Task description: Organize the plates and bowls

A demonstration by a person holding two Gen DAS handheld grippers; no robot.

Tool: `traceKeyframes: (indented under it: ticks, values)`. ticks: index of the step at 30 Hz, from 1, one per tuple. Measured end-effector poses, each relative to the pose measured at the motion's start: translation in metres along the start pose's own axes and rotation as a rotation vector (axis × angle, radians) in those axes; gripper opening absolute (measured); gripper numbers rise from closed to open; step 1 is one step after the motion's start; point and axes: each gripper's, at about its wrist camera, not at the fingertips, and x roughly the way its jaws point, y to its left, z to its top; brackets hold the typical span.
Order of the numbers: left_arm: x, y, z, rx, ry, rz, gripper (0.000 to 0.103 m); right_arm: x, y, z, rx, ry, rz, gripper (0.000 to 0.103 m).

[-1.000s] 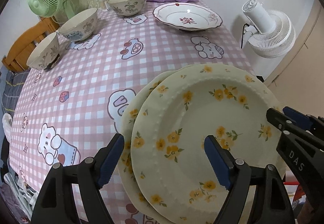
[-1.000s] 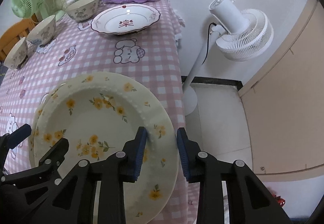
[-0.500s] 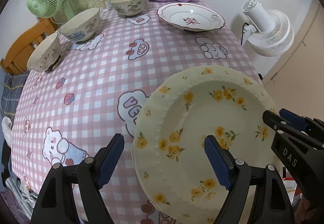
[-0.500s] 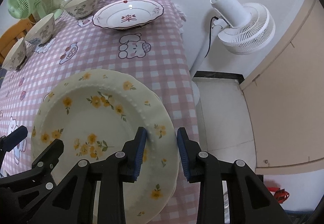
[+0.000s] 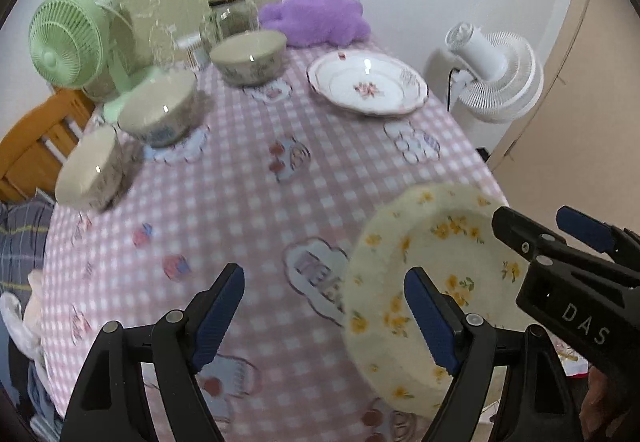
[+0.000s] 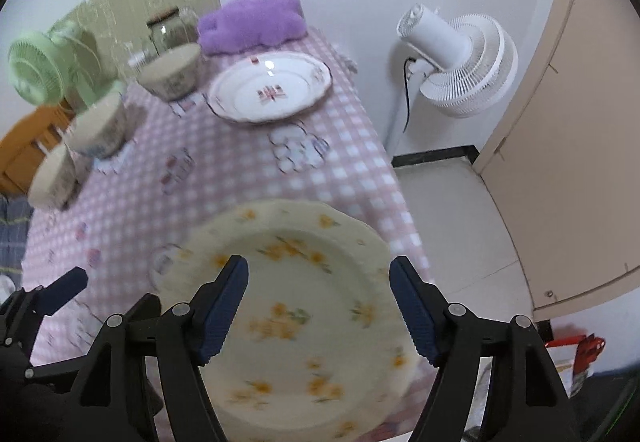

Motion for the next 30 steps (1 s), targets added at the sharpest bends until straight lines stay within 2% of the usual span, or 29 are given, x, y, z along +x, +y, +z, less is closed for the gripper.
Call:
traceKeyframes:
  ticks: [4, 8, 10, 15, 24, 26, 30]
  values:
    - [-0.008, 0.021, 0.019, 0.015, -0.056, -0.003, 0.092, -0.012, 0.023, 0.013, 0.005, -0.049, -0.016, 0.076]
    - [-0.005, 0.036, 0.037, -0.009, -0.058, -0.069, 0.092, -0.017, 0.034, 0.027, 0.044, -0.085, -0.032, 0.076]
    - [-0.003, 0.039, 0.048, -0.008, -0.068, -0.076, 0.092, -0.018, 0.038, 0.037, 0.052, -0.103, -0.028, 0.076]
    - [0.004, 0.033, 0.070, -0.002, -0.082, -0.017, 0.094, -0.010, 0.041, 0.059, 0.027, -0.114, -0.008, 0.076]
    - [0.036, 0.010, 0.123, -0.013, -0.121, 0.085, 0.093, 0.032, 0.028, 0.116, -0.050, -0.121, 0.038, 0.076]
    - [0.044, 0.007, 0.131, -0.030, -0.122, 0.085, 0.093, 0.044, 0.024, 0.130, -0.056, -0.117, 0.072, 0.076]
    - [0.064, 0.001, 0.150, -0.061, -0.113, 0.091, 0.092, 0.066, 0.019, 0.153, -0.086, -0.114, 0.073, 0.076]
